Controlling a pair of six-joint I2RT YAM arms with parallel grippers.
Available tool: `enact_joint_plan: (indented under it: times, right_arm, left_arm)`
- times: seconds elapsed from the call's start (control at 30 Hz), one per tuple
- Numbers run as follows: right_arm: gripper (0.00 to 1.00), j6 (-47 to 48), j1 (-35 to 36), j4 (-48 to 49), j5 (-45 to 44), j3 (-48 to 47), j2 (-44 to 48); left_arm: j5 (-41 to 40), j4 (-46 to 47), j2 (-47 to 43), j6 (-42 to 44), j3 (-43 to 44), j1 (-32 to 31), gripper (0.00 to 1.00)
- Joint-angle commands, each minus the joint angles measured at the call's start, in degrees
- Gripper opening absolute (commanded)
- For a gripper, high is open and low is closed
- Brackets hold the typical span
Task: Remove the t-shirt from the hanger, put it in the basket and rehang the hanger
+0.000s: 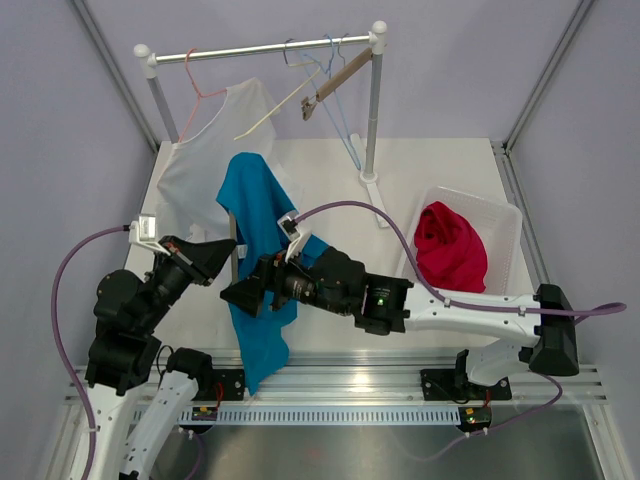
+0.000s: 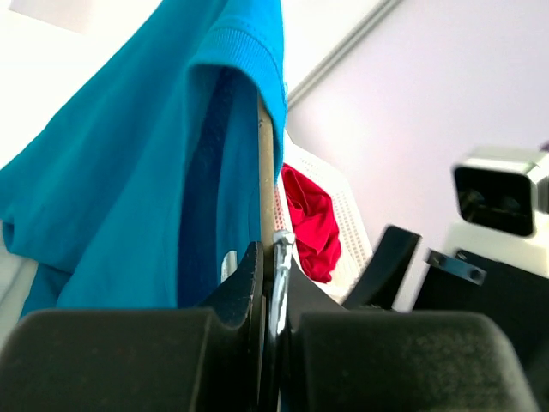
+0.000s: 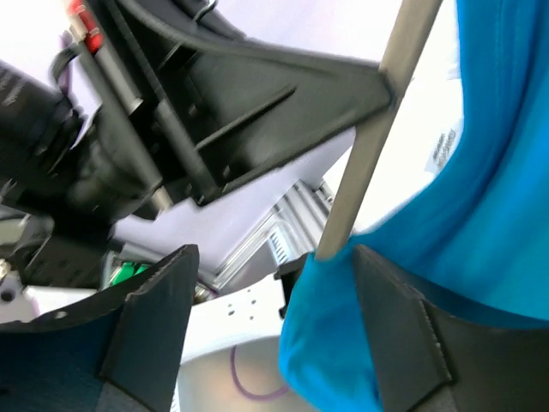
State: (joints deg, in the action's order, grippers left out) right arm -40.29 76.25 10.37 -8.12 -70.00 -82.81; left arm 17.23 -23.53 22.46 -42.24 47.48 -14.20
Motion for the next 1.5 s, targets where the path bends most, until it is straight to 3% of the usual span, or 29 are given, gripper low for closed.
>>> enact_joint_plan:
  times: [0.0,0.2,0.37,0.67,0.8,0.87,0.93,1.07,1.2,1.47]
  right_arm:
    - [0.84,2.3,1.0,-0.1,2.2,1.1,5.4]
    - [0.93,6.5,6.5,-7.5,0.3,1.4,7.3]
    - [0.94,6.1,10.6,-12.9,-6.4,4.4,4.9]
    - [0.90,5.9,11.7,-11.5,-12.7,6.1,-0.1]
    - [0.71,7.1,11.7,-7.7,-14.6,6.3,-0.8]
    - [0.38,6.6,11.7,-6.7,-14.3,7.1,0.1]
    - [0.12,6.4,11.8,-6.7,-12.8,8.6,0.8]
    - [0.00,4.4,12.9,-8.0,-10.0,12.2,2.9]
    - [0.00,0.8,13.7,-7.2,-7.2,19.9,3.9]
    - [0.00,-1.7,14.8,-13.7,-14.0,23.0,5.7]
  left_arm:
    - [-4.5,3.6,-1.9,0.0,3.8,0.0,0.00]
    - [-7.5,3.8,-2.2,-0.3,4.9,0.0,0.00]
    - [-9.6,4.4,-2.8,-2.1,6.6,0.0,0.00]
    - [-8.8,4.8,-2.8,-4.6,9.6,0.1,0.00]
    - [-8.4,4.6,-2.9,-5.1,9.9,0.1,0.00]
    - [-8.7,4.7,-2.9,-4.9,10.3,0.1,0.00]
    - [-9.1,4.7,-2.6,-4.3,10.4,0.1,0.00]
    - [-10.7,7.1,-1.9,-3.1,11.0,0.1,0.00]
    - [-12.5,9.6,-0.1,-1.5,13.9,0.1,0.00]
    - [-10.7,12.7,4.3,-1.3,22.6,0.1,0.00]
